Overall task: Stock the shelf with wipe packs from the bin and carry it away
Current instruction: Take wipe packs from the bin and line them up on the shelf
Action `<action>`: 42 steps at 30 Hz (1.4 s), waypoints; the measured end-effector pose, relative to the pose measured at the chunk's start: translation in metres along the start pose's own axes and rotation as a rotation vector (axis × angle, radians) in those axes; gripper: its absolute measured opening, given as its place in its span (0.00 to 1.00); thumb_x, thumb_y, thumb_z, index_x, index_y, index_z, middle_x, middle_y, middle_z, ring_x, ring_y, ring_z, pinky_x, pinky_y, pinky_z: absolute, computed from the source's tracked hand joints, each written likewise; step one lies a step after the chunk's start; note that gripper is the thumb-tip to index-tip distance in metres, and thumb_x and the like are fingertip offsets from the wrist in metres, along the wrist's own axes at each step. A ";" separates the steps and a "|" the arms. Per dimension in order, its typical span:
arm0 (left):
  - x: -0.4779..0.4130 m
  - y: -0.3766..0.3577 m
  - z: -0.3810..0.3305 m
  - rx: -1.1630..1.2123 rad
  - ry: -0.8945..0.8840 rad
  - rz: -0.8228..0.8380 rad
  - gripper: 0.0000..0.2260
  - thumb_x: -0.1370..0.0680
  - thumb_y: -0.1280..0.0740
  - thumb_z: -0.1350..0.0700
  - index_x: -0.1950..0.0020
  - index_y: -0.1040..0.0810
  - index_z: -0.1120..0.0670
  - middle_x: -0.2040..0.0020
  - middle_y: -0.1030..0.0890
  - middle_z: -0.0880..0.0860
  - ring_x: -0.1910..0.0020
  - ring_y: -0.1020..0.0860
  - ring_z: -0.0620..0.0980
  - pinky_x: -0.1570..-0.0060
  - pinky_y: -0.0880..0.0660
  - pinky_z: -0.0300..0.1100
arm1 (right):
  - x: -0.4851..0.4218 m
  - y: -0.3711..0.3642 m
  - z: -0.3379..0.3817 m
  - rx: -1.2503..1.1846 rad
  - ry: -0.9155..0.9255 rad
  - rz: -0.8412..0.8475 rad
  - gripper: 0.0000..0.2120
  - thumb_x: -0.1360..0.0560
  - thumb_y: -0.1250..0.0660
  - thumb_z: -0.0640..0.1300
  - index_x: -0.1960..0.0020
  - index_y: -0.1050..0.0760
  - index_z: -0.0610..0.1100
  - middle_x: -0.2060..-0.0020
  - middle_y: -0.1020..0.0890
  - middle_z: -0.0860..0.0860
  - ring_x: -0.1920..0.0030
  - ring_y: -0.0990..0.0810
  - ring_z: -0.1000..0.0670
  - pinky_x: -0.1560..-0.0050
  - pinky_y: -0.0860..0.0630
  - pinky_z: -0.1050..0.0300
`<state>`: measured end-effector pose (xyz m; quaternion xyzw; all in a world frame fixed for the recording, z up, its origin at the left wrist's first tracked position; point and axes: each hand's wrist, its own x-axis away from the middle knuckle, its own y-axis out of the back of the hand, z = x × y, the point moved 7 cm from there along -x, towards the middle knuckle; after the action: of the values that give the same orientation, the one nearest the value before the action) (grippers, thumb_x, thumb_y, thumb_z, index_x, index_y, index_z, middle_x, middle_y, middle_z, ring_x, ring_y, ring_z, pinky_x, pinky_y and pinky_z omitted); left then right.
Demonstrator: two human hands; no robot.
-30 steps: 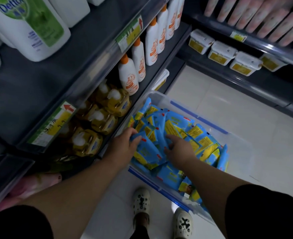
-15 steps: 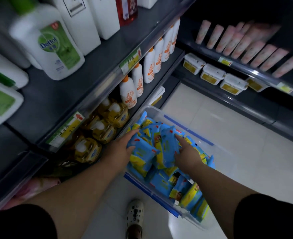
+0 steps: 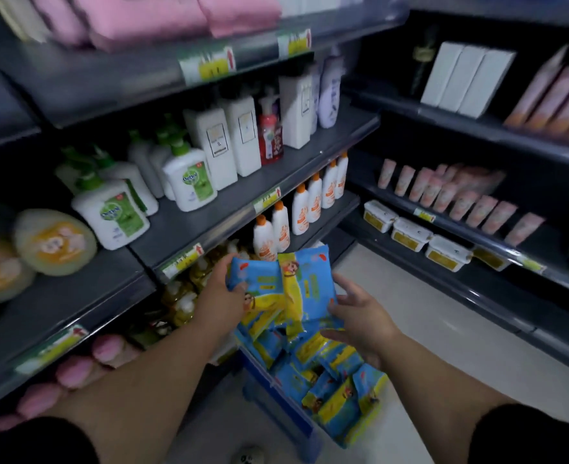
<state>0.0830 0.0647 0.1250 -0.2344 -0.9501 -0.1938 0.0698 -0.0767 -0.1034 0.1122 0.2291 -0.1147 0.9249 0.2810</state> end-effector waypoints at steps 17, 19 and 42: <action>0.166 0.207 -0.156 0.299 -0.272 -0.389 0.20 0.20 0.36 0.62 0.34 0.33 0.42 0.56 0.21 0.56 0.63 0.24 0.54 0.67 0.23 0.46 | 0.153 -0.142 0.183 0.080 0.475 0.371 0.26 0.24 0.35 0.30 0.35 0.31 0.57 0.53 0.16 0.48 0.58 0.17 0.51 0.63 0.22 0.58; 0.184 0.239 -0.163 0.311 -0.307 -0.433 0.20 0.20 0.36 0.62 0.33 0.33 0.41 0.53 0.21 0.58 0.61 0.23 0.56 0.63 0.23 0.49 | 0.167 -0.172 0.196 0.091 0.512 0.415 0.27 0.24 0.35 0.30 0.35 0.32 0.57 0.50 0.17 0.47 0.57 0.18 0.50 0.62 0.22 0.57; 0.273 0.695 -0.058 0.181 -0.332 -0.802 0.21 0.20 0.36 0.60 0.33 0.34 0.39 0.69 0.28 0.53 0.73 0.28 0.52 0.68 0.27 0.45 | 0.282 -0.624 0.251 0.539 0.816 0.718 0.19 0.25 0.34 0.31 0.44 0.21 0.53 0.54 0.16 0.52 0.63 0.18 0.58 0.65 0.22 0.62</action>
<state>0.1734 0.7217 0.4722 0.1317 -0.9773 -0.0813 -0.1444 0.1630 0.4521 0.5205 -0.1338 0.1706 0.9715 -0.0953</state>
